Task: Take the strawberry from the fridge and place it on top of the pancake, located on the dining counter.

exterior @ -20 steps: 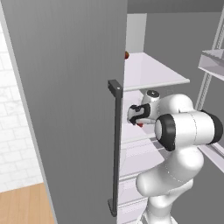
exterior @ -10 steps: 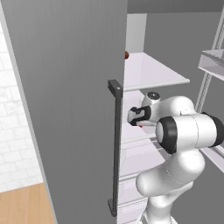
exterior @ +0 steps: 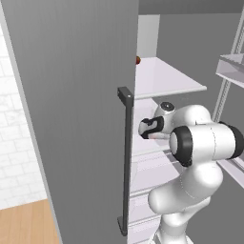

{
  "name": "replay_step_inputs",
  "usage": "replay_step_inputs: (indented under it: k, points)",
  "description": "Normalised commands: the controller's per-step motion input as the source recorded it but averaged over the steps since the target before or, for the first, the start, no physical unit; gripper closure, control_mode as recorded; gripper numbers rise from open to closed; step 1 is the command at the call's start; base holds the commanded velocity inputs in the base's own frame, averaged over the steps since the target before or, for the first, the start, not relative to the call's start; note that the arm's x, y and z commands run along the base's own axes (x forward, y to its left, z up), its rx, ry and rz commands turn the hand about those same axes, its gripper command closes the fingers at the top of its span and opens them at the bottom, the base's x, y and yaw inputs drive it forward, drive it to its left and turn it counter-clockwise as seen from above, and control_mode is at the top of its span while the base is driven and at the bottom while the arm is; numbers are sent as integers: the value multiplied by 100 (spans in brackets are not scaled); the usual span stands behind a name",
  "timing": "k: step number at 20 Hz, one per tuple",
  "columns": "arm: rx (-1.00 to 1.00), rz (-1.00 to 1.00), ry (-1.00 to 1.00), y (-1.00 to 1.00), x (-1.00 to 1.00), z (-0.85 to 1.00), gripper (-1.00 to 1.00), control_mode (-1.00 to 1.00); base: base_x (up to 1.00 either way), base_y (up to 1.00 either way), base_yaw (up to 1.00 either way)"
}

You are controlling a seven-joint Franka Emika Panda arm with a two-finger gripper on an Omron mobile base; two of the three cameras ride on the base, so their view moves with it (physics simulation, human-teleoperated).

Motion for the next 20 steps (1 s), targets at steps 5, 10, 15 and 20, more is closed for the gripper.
replay_step_inputs:
  k: [5,10,15,20]
  points:
    - [0,0,-23,1,-16,-5,100,-100,0,0,0]
    - [0,0,-11,5,-68,20,100,-100,0,0,0]
    - [0,0,-2,8,-85,89,100,-100,0,0,0]
    - [1,0,0,0,-67,100,100,-100,0,0,0]
